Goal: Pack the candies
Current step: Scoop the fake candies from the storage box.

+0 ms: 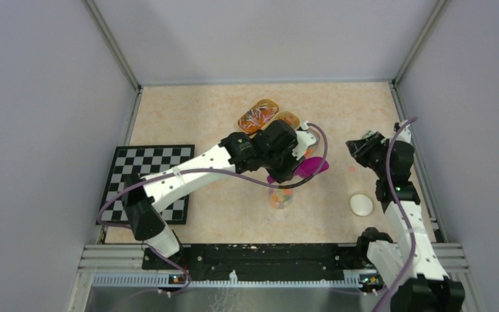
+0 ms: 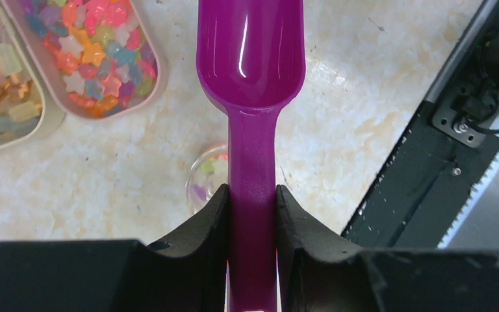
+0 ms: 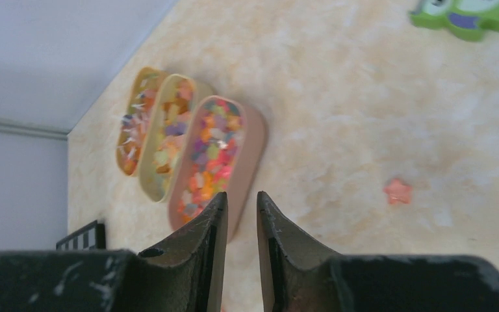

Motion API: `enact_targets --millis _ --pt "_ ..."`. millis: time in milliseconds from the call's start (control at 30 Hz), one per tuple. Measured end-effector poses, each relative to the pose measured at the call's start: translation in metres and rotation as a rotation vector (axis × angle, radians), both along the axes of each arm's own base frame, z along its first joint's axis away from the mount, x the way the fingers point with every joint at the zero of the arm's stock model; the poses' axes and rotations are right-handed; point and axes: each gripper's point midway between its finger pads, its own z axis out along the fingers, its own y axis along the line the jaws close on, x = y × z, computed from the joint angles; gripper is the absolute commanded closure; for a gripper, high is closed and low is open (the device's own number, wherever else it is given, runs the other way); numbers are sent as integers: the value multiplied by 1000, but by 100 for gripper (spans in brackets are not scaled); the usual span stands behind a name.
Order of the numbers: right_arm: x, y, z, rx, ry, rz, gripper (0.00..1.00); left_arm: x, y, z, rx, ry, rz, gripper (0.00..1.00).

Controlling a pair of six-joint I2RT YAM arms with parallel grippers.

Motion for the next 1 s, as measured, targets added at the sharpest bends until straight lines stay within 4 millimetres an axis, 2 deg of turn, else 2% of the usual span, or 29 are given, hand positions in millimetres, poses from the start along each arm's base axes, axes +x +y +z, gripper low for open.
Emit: enact_targets --millis 67,167,333,533,733,1000 --pt "5 -19 -29 45 75 -35 79 5 -13 -16 4 2 -5 100" --pt "6 -38 -56 109 135 -71 80 11 -24 -40 15 3 -10 100" --pt "-3 -61 -78 168 146 -132 87 17 -31 -82 60 2 -21 100" --pt "4 -60 -94 202 164 -97 96 22 -41 -122 112 17 -49 100" --pt "9 -61 -112 224 189 -90 96 29 -56 -123 80 -2 -71 100" --pt "14 -62 -133 272 217 -94 96 30 -67 -130 60 11 -90 100"
